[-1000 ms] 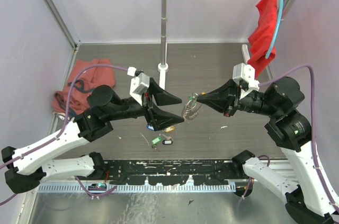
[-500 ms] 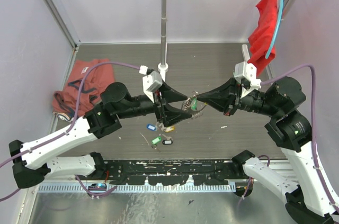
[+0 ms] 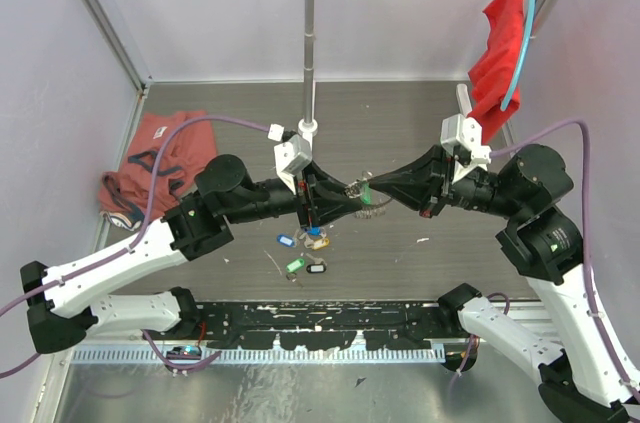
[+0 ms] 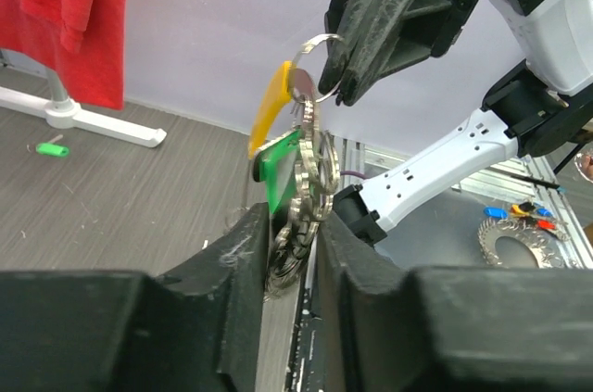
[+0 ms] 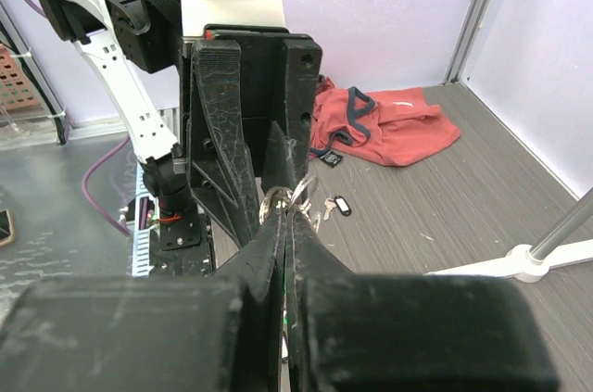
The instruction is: Put the keys on the keyring
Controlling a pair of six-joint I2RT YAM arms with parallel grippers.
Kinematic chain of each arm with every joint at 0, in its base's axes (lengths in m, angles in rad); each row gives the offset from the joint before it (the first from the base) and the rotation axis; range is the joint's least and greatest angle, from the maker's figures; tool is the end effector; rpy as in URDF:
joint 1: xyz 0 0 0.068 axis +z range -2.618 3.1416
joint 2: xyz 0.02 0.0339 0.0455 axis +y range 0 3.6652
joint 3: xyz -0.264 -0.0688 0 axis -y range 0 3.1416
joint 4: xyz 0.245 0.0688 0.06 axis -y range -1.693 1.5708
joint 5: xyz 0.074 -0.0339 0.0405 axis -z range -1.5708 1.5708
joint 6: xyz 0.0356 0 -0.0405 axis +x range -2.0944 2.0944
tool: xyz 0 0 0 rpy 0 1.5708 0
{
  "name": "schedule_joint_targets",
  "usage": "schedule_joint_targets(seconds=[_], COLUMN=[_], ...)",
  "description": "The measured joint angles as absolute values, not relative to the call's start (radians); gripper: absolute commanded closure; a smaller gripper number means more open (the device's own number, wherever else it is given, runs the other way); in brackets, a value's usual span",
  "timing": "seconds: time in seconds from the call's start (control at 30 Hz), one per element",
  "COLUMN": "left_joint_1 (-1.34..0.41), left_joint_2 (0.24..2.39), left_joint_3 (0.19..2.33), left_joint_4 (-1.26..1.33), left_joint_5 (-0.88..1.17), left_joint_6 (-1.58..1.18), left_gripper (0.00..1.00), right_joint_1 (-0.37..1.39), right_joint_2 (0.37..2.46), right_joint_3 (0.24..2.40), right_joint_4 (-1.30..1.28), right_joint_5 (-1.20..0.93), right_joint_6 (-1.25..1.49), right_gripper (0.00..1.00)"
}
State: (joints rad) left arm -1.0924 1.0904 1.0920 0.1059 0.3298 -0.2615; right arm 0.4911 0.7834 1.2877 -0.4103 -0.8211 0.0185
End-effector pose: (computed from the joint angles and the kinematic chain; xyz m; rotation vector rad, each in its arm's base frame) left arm 0.1048 -0.2272 0.4196 0.9122 1.3370 -1.3167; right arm 0.0903 0.0778 0.4799 -1.0049 1.2367 1.0036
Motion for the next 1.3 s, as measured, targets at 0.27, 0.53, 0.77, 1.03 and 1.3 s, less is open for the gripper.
schedule_joint_targets(seconds=[0.27,0.53,0.77,1.03,1.3], left_joint_1=[-1.098,-1.098,-1.098,-1.098,-1.098], left_joint_2=[1.089,1.076,1.047,1.030,1.029], left_joint_3=[1.092,1.092,1.093,1.121,1.124], left_joint_4=[0.106,0.098,0.029,-0.031,-0.051], left_joint_5=[0.324,0.308,0.249,0.176,0.112], left_joint_6=[-0.255,-0.246,-0.195,-0.144,-0.131], left_gripper=[1.00,1.00,1.00,1.00,1.00], right_joint_1=[0.491,0.491,0.491,0.491,0.491], right_joint_2=[0.782,0.772,0.730,0.723,0.728], right_joint_3=[1.268,1.264,1.260,1.190,1.030], right_joint_4=[-0.386,-0.366,-0.364,-0.294,-0.117], right_joint_5=[-0.819,-0.787,-0.661,-0.571,-0.509], right_joint_6=[0.041,0.061,0.084,0.292,0.635], right_gripper=[0.99,0.64,0.55,0.59,0.56])
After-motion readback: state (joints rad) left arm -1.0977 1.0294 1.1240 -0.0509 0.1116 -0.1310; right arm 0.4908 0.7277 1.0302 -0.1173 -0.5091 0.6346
